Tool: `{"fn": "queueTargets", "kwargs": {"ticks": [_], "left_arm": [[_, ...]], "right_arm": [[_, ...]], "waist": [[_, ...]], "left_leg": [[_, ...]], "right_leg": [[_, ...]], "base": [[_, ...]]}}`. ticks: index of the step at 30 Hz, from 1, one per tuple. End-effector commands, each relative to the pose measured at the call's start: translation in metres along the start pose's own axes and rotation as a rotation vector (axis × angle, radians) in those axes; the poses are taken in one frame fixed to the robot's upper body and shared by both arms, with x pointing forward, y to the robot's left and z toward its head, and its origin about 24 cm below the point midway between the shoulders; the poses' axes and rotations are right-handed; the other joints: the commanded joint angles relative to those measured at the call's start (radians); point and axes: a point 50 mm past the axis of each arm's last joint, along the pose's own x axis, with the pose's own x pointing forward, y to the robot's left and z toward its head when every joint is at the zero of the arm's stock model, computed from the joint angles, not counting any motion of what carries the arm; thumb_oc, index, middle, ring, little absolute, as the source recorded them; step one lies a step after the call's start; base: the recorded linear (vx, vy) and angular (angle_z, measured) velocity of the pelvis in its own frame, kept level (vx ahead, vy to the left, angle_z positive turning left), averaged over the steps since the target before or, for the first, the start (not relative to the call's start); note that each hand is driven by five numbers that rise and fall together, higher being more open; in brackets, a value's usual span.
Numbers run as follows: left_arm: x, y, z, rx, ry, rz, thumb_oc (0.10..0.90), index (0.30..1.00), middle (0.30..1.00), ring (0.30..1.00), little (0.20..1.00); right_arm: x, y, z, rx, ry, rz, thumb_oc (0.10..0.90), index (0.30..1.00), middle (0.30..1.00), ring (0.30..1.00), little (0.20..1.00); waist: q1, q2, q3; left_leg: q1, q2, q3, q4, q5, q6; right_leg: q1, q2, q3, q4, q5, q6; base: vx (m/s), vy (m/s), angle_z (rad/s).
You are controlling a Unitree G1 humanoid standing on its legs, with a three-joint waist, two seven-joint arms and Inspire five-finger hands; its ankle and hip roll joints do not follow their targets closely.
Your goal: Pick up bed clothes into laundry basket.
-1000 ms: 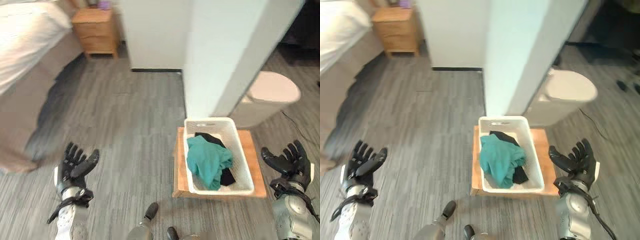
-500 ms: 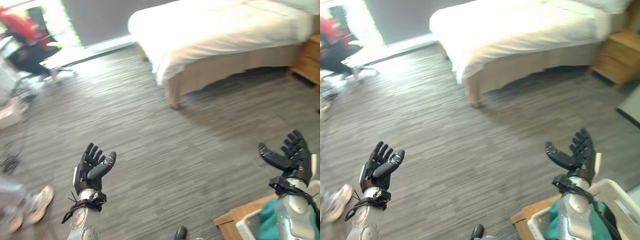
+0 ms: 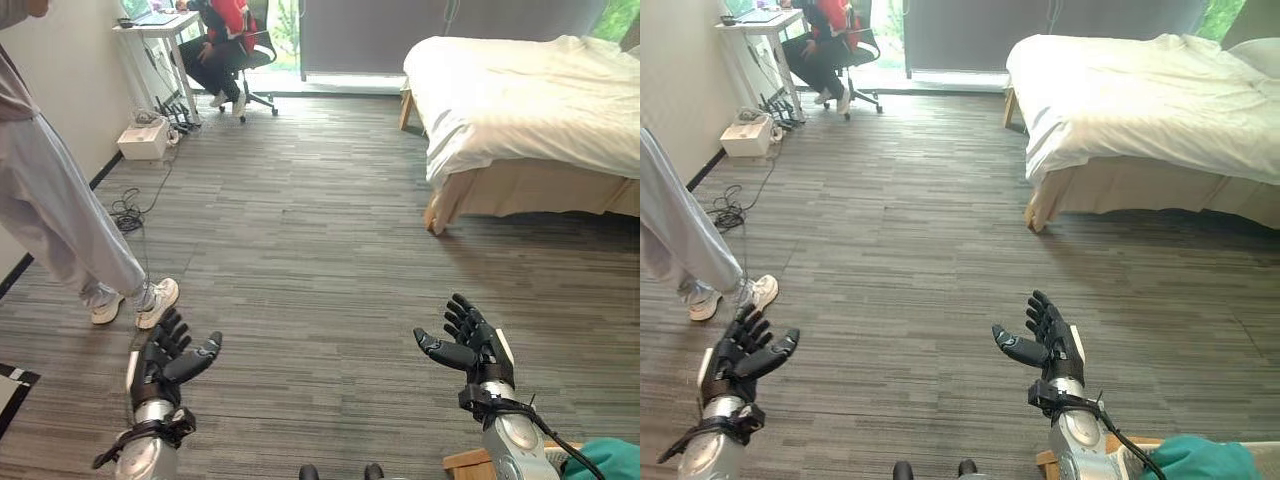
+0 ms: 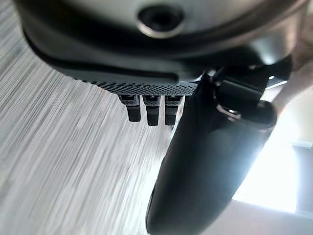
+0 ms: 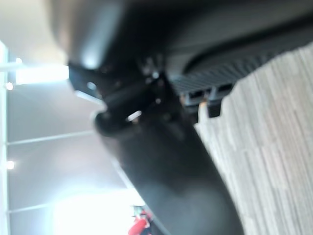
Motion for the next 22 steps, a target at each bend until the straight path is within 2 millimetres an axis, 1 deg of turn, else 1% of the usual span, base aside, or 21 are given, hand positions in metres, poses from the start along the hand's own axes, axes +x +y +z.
{"fn": "queueTargets", "kwargs": {"ticks": [1, 3, 4, 5, 6, 7, 9, 10, 11, 12, 13, 14, 15, 16, 18, 19, 20, 21, 22], "left_arm": [[0.013, -0.014, 0.026, -0.002, -0.157, -0.080, 0.800, 0.900, 0.900, 0.900, 0.900], [0.013, -0.015, -0.001, 0.032, -0.041, -0.077, 0.800, 0.900, 0.900, 0.900, 0.900], [0.015, -0.014, -0.016, 0.097, 0.024, -0.086, 0.800, 0.900, 0.900, 0.900, 0.900], [0.015, -0.013, -0.036, 0.184, 0.118, -0.095, 0.800, 0.900, 0.900, 0.900, 0.900], [0.014, -0.011, -0.045, 0.195, 0.163, -0.093, 0.800, 0.900, 0.900, 0.900, 0.900], [0.015, -0.011, -0.045, 0.195, 0.162, -0.093, 0.800, 0.900, 0.900, 0.900, 0.900], [0.006, -0.008, -0.070, 0.168, 0.267, -0.059, 0.800, 0.900, 0.900, 0.900, 0.900], [0.004, -0.006, -0.077, 0.159, 0.299, -0.045, 0.800, 0.900, 0.900, 0.900, 0.900], [-0.005, 0.000, -0.097, 0.132, 0.391, 0.003, 0.800, 0.900, 0.900, 0.900, 0.900], [-0.009, 0.004, -0.108, 0.138, 0.446, 0.027, 0.800, 0.900, 0.900, 0.900, 0.900], [-0.012, 0.007, -0.119, 0.148, 0.503, 0.051, 0.800, 0.900, 0.900, 0.900, 0.900], [-0.012, 0.007, -0.118, 0.147, 0.502, 0.051, 0.800, 0.900, 0.900, 0.900, 0.900], [-0.018, 0.011, -0.132, 0.175, 0.584, 0.079, 0.800, 0.900, 0.900, 0.900, 0.900], [-0.024, 0.016, -0.142, 0.194, 0.651, 0.105, 0.800, 0.900, 0.900, 0.900, 0.900], [-0.038, 0.022, -0.156, 0.224, 0.754, 0.136, 0.800, 0.900, 0.900, 0.900, 0.900], [-0.056, 0.030, -0.168, 0.258, 0.860, 0.151, 0.800, 0.900, 0.900, 0.900, 0.900], [-0.077, 0.041, -0.178, 0.302, 0.967, 0.158, 0.800, 0.900, 0.900, 0.900, 0.900], [-0.084, 0.044, -0.181, 0.306, 0.991, 0.169, 0.800, 0.900, 0.900, 0.900, 0.900], [-0.090, 0.046, -0.183, 0.316, 1.015, 0.165, 0.800, 0.900, 0.900, 0.900, 0.900]], "right_arm": [[0.009, 0.008, 0.021, 0.057, -0.128, 0.067, 0.800, 0.900, 0.900, 0.900, 0.900], [0.007, 0.014, -0.002, 0.068, -0.024, 0.094, 0.800, 0.900, 0.900, 0.900, 0.900], [0.006, 0.013, -0.020, 0.048, 0.057, 0.097, 0.800, 0.900, 0.900, 0.900, 0.900], [0.003, 0.009, -0.040, -0.027, 0.153, 0.086, 0.800, 0.900, 0.900, 0.900, 0.900], [0.001, 0.005, -0.047, -0.067, 0.189, 0.064, 0.800, 0.900, 0.900, 0.900, 0.900], [0.002, 0.005, -0.047, -0.067, 0.188, 0.064, 0.800, 0.900, 0.900, 0.900, 0.900], [-0.005, -0.004, -0.066, -0.078, 0.272, 0.017, 0.800, 0.900, 0.900, 0.900, 0.900], [-0.007, -0.007, -0.070, -0.075, 0.289, -0.001, 0.800, 0.900, 0.900, 0.900, 0.900], [-0.016, -0.014, -0.087, -0.048, 0.357, -0.042, 0.800, 0.900, 0.900, 0.900, 0.900], [-0.022, -0.018, -0.099, -0.045, 0.416, -0.068, 0.800, 0.900, 0.900, 0.900, 0.900], [-0.026, -0.019, -0.110, -0.049, 0.468, -0.085, 0.800, 0.900, 0.900, 0.900, 0.900], [-0.026, -0.019, -0.109, -0.049, 0.466, -0.085, 0.800, 0.900, 0.900, 0.900, 0.900], [-0.033, -0.021, -0.124, -0.069, 0.542, -0.105, 0.800, 0.900, 0.900, 0.900, 0.900], [-0.039, -0.023, -0.134, -0.077, 0.599, -0.127, 0.800, 0.900, 0.900, 0.900, 0.900], [-0.059, -0.031, -0.156, -0.096, 0.744, -0.169, 0.800, 0.900, 0.900, 0.900, 0.900], [-0.085, -0.037, -0.176, -0.135, 0.905, -0.186, 0.800, 0.900, 0.900, 0.900, 0.900], [-0.112, -0.042, -0.190, -0.209, 1.049, -0.179, 0.800, 0.900, 0.900, 0.900, 0.900], [-0.123, -0.047, -0.193, -0.212, 1.091, -0.196, 0.800, 0.900, 0.900, 0.900, 0.900], [-0.127, -0.047, -0.195, -0.210, 1.107, -0.197, 0.800, 0.900, 0.900, 0.900, 0.900]], "waist": [[0.004, -0.017, -0.058], [0.009, -0.023, -0.058], [0.012, -0.026, -0.057], [0.013, -0.026, -0.057], [0.015, -0.026, -0.057], [0.015, -0.026, -0.056], [0.014, -0.025, -0.054], [0.014, -0.025, -0.055], [0.013, -0.026, -0.058], [0.012, -0.027, -0.060], [0.012, -0.029, -0.061], [0.012, -0.029, -0.060], [0.012, -0.031, -0.060], [0.012, -0.032, -0.063], [0.013, -0.034, -0.070], [0.014, -0.037, -0.077], [0.019, -0.041, -0.088], [0.021, -0.043, -0.093], [0.020, -0.046, -0.098]], "left_leg": [[0.020, 0.088, -0.220, 0.011, -0.084, -0.041], [0.018, 0.091, -0.227, 0.009, -0.077, -0.046], [0.016, 0.091, -0.230, 0.009, -0.074, -0.048], [0.014, 0.092, -0.234, 0.010, -0.072, -0.050], [0.014, 0.093, -0.235, 0.010, -0.072, -0.050], [0.014, 0.093, -0.236, 0.010, -0.072, -0.050], [0.013, 0.094, -0.240, 0.011, -0.071, -0.051], [0.014, 0.095, -0.241, 0.010, -0.071, -0.050], [0.014, 0.096, -0.242, 0.009, -0.070, -0.050], [0.013, 0.098, -0.243, 0.009, -0.069, -0.052], [0.012, 0.098, -0.245, 0.009, -0.068, -0.053], [0.012, 0.098, -0.245, 0.009, -0.068, -0.053], [0.012, 0.100, -0.245, 0.009, -0.066, -0.055], [0.012, 0.101, -0.246, 0.007, -0.066, -0.057], [0.015, 0.103, -0.244, 0.004, -0.067, -0.059], [0.020, 0.104, -0.244, 0.001, -0.070, -0.060], [0.029, 0.107, -0.244, -0.002, -0.074, -0.061], [0.032, 0.108, -0.243, -0.004, -0.076, -0.062], [0.034, 0.110, -0.244, -0.006, -0.077, -0.063]], "right_leg": [[0.086, 0.005, -0.042, -0.100, 0.029, -0.007], [0.086, 0.005, -0.050, -0.102, 0.029, -0.006], [0.086, 0.005, -0.054, -0.103, 0.029, -0.006], [0.085, 0.005, -0.057, -0.101, 0.028, -0.005], [0.085, 0.006, -0.060, -0.100, 0.027, -0.004], [0.085, 0.006, -0.060, -0.100, 0.026, -0.004], [0.085, 0.007, -0.064, -0.096, 0.025, -0.003], [0.084, 0.007, -0.065, -0.096, 0.024, -0.002], [0.084, 0.007, -0.066, -0.094, 0.024, -0.002], [0.082, 0.007, -0.066, -0.092, 0.025, -0.002], [0.079, 0.008, -0.065, -0.091, 0.026, -0.002], [0.079, 0.008, -0.065, -0.090, 0.026, -0.002], [0.077, 0.009, -0.066, -0.089, 0.026, -0.002], [0.076, 0.009, -0.065, -0.090, 0.027, -0.002], [0.079, 0.011, -0.064, -0.095, 0.027, -0.002], [0.086, 0.012, -0.065, -0.103, 0.029, -0.003], [0.096, 0.012, -0.066, -0.111, 0.030, -0.004], [0.099, 0.012, -0.068, -0.114, 0.030, -0.003], [0.102, 0.012, -0.068, -0.118, 0.031, -0.004]], "base": [[0.00, -0.046, -0.08], [-0.03, -0.052, 0.01], [-0.03, -0.047, 0.12], [-0.01, -0.044, 0.16], [-0.01, -0.024, 0.20], [0.00, -0.016, 0.24], [0.00, -0.014, 0.15], [0.03, -0.031, 0.08], [0.03, -0.037, 0.06], [0.02, -0.040, 0.05], [0.00, 0.000, 0.00], [0.00, 0.000, 0.00], [0.00, -0.023, 0.03], [0.01, -0.031, 0.01], [0.03, -0.015, -0.02], [0.10, -0.042, -0.01], [0.11, -0.047, -0.01], [0.10, -0.044, 0.00], [0.08, -0.033, 0.00]]}}
